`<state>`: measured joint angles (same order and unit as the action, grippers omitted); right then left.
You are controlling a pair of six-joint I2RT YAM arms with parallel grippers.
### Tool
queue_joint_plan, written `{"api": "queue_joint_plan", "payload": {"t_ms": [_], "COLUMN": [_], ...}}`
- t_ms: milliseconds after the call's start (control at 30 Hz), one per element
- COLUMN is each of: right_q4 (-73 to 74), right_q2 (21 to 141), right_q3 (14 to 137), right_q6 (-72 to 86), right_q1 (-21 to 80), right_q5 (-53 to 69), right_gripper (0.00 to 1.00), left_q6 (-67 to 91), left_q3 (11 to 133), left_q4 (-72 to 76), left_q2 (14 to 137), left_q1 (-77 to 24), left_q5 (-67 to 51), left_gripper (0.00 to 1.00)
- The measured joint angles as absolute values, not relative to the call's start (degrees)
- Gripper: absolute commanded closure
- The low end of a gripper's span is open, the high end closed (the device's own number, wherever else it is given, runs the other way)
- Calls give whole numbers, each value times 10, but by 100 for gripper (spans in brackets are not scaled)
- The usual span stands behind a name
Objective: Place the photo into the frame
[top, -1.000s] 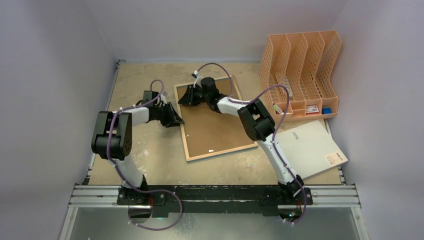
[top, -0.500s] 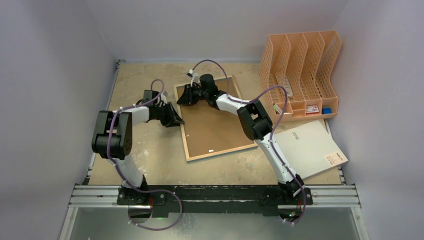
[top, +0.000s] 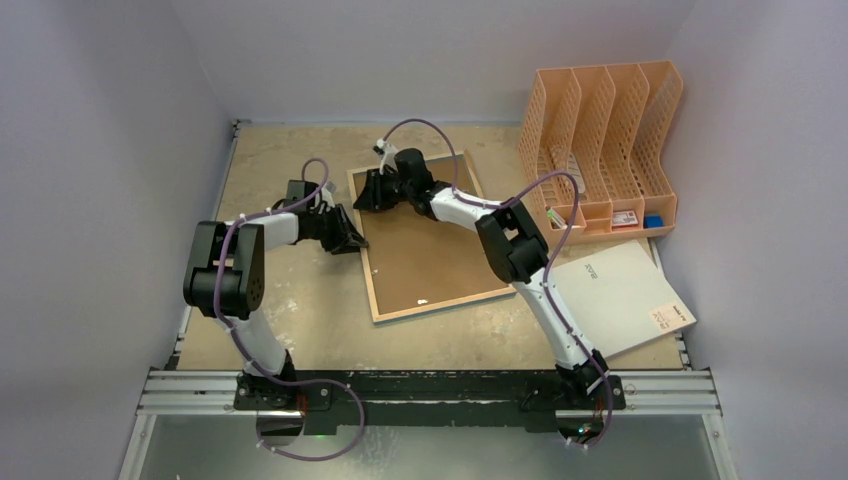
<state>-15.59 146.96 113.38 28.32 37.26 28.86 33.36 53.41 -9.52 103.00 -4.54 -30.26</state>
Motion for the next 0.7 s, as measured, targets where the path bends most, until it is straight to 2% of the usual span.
{"api": "queue_joint_plan", "payload": {"t_ms": [267, 700], "right_q4": [-103, -102], "right_q2": [1475, 1488], "right_q3": [1166, 1177], "right_q6": [291, 230], "right_q1": [375, 367], "right_q5": [261, 342], "right_gripper": [62, 68], "left_q6": [334, 334], "left_q3": [534, 537], "left_q4": [-96, -101], "left_q2": [1030, 1030], "left_q1": [-46, -46], "left_q5": [-300, -295], "left_gripper": [78, 84]}}
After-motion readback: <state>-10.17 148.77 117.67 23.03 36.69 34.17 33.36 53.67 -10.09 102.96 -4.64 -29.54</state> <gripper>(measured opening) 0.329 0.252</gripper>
